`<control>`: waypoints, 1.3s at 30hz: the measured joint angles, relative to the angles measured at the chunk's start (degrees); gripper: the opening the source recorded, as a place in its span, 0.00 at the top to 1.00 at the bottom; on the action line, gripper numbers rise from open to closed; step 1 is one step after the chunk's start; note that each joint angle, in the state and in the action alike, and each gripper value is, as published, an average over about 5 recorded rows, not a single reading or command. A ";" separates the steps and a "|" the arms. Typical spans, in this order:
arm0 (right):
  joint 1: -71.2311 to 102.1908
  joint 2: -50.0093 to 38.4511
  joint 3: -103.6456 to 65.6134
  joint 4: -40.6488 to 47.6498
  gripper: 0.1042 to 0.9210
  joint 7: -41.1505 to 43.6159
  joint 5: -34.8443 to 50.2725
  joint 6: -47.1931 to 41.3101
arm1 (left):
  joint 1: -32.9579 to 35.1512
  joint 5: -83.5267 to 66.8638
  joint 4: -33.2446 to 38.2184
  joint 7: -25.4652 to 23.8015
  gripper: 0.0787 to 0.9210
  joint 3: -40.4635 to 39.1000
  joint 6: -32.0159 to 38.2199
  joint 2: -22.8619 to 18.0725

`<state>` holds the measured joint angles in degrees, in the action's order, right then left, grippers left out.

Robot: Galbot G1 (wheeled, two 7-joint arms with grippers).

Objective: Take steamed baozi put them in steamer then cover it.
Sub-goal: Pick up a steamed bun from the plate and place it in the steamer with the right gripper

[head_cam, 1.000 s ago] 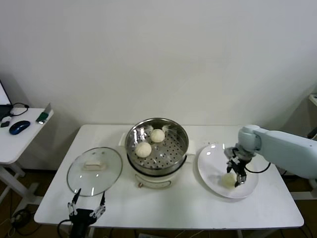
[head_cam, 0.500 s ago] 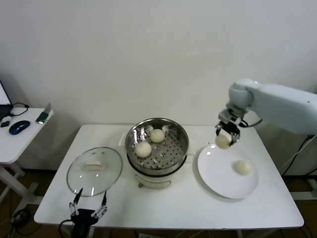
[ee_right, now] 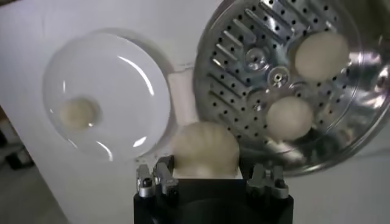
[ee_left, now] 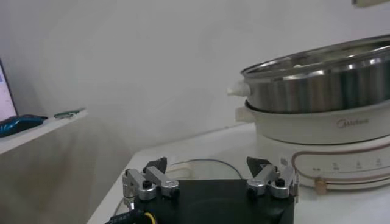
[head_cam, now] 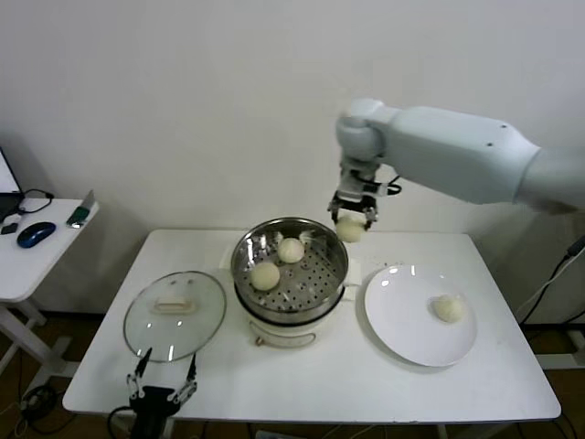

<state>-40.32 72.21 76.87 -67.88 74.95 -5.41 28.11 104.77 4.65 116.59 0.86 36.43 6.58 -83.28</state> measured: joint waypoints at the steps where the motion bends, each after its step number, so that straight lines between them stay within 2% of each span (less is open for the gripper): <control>1: 0.72 1.00 -0.35 -0.05 0.29 0.06 -0.84 0.48 | 0.00 -0.04 0.06 0.00 0.12 0.05 0.00 -0.04; 17: 8.66 7.43 -1.01 -1.88 0.28 0.87 -6.98 4.01 | -0.46 -0.77 -0.21 -0.06 0.12 0.28 -0.32 0.19; 32: 10.09 8.37 0.02 -4.20 0.28 1.51 -5.00 2.97 | -0.63 -0.79 -0.70 -0.12 0.12 0.26 -0.29 0.17; 35: 10.17 8.41 0.15 -4.40 0.26 1.40 -4.58 2.49 | -0.66 -0.79 -0.86 -0.11 0.12 0.26 -0.25 0.17; 39: 10.18 8.40 0.16 -4.36 0.16 1.27 -4.41 2.15 | -0.74 -0.79 -0.87 -0.10 0.12 0.26 -0.24 0.14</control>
<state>-30.14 80.61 77.04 -72.24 76.22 -9.81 30.26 104.03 3.86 115.72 0.76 36.68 6.35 -83.13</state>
